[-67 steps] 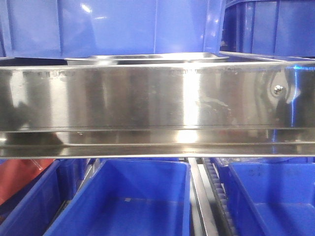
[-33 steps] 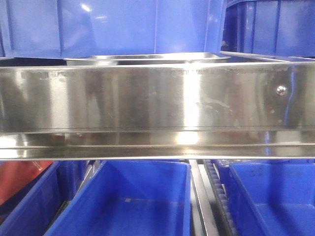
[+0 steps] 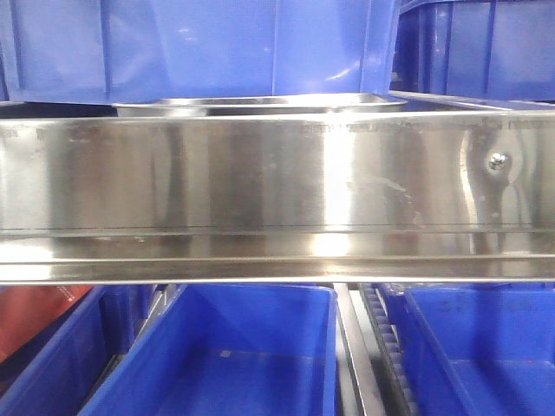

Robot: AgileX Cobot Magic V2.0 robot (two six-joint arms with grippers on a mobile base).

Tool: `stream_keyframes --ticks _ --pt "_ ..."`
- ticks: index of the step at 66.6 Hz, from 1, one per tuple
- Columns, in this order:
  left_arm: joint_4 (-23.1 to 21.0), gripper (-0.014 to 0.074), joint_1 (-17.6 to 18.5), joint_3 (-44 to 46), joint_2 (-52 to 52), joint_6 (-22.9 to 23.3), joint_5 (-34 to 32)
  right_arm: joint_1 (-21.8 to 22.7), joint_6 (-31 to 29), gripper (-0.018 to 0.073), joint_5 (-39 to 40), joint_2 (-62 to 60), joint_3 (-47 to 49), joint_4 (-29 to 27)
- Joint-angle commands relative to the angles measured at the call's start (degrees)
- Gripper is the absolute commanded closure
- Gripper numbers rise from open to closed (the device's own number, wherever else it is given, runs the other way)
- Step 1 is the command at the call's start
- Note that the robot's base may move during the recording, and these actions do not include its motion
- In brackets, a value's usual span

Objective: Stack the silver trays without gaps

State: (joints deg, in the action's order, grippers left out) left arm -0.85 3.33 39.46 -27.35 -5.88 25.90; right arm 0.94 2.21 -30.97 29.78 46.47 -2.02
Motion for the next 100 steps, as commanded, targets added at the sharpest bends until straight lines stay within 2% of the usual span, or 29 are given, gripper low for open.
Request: stream_keyframes --ticks 1,8,14,19,26,35,38,45,50,59,68,74,87,100 --pt "-0.33 0.0603 -0.27 2.59 -5.46 0.09 4.4 0.0 -0.25 0.0576 -8.81 4.93 4.27 -0.08" --pt "-1.45 0.0603 -0.27 3.05 -10.31 0.09 4.1 0.0 -0.25 0.0576 -13.74 9.31 6.47 -0.08" --pt "-1.45 0.0603 -0.27 3.05 -13.38 0.09 3.74 0.0 -0.25 0.0576 -14.01 11.75 6.48 -0.08" --pt "-1.56 0.0603 -0.27 3.05 -15.39 0.09 3.2 0.0 -0.25 0.0576 -12.55 13.34 6.48 -0.08" --pt "-2.45 0.0603 -0.27 3.38 -18.85 0.09 -0.81 0.0 -0.25 0.0576 -8.57 17.12 6.59 -0.08" --pt "-6.29 0.061 -0.27 6.61 -24.57 0.09 1.53 -0.38 0.2 0.0573 -11.14 23.57 8.31 -0.08" --pt "-5.94 0.0614 -0.27 8.07 -27.04 0.59 2.72 -1.09 0.87 0.0573 -11.7 26.1 9.25 -0.08" --pt "-3.54 0.0614 -0.1 12.46 -32.21 5.88 4.86 -3.53 4.44 0.0573 -11.7 31.31 11.9 0.15" --pt "-0.37 0.0614 1.45 15.55 -35.39 10.08 5.62 -6.37 9.22 0.0573 -12.18 35.32 13.96 2.57" --pt "9.34 0.0614 7.09 20.79 -40.02 20.63 7.75 -12.35 17.49 0.0573 -15.01 42.63 18.38 8.75" --pt "17.81 0.0614 13.1 26.92 -46.02 31.98 14.81 -17.49 22.13 0.0573 -19.12 49.18 25.54 9.38" --pt "18.06 0.0614 15.95 31.08 -49.38 34.91 18.0 -19.45 24.82 0.0573 -23.15 53.0 30.31 9.38" --pt "16.54 0.0614 21.09 39.75 -56.22 35.06 23.74 -21.88 25.61 0.0573 -28.07 59.39 39.17 9.38" --pt "14.16 0.0614 22.33 47.09 -63.38 36.4 27.62 -24.35 28.81 0.0573 -29.89 63.56 41.5 9.48"
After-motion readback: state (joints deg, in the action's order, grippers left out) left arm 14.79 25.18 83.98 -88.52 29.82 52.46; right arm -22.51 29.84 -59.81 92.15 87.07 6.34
